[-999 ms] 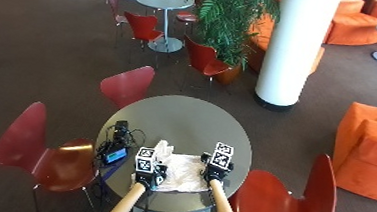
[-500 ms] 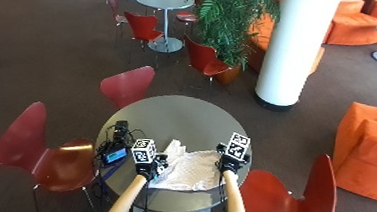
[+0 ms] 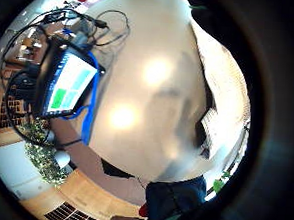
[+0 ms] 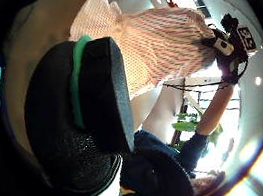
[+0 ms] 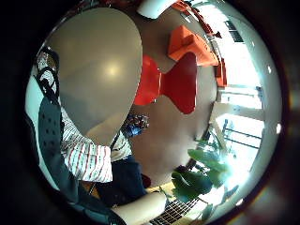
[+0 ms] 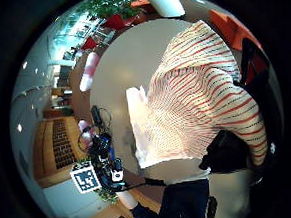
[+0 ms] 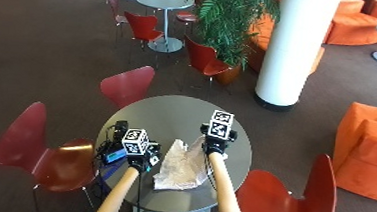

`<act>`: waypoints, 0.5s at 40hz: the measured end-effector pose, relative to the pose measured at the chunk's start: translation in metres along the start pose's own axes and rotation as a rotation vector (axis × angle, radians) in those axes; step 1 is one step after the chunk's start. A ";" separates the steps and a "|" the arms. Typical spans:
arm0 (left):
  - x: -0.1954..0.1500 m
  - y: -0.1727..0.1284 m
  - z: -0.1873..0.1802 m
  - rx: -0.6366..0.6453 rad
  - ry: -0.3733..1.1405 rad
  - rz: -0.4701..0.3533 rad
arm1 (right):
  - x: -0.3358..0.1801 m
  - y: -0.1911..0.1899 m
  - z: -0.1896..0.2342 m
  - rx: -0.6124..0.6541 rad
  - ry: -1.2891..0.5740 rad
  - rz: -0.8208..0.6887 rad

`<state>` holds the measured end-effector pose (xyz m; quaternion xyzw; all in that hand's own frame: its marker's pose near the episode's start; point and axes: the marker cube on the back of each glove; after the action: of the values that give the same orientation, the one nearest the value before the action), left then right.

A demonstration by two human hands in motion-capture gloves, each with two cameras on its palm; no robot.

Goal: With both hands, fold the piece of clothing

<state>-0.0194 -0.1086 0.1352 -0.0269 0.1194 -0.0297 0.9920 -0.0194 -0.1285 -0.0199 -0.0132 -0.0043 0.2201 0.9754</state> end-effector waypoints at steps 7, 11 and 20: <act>0.000 -0.008 0.004 0.012 0.020 0.017 | -0.036 -0.005 -0.002 0.063 0.141 0.042; -0.006 -0.002 -0.003 0.031 0.052 0.029 | -0.069 0.006 0.008 0.066 0.197 0.007; -0.033 0.004 -0.006 0.059 0.053 -0.025 | -0.119 0.031 0.038 -0.015 0.187 -0.056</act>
<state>-0.0526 -0.1028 0.1367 0.0017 0.1442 -0.0464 0.9885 -0.1411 -0.1510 0.0171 -0.0406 0.0847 0.1904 0.9772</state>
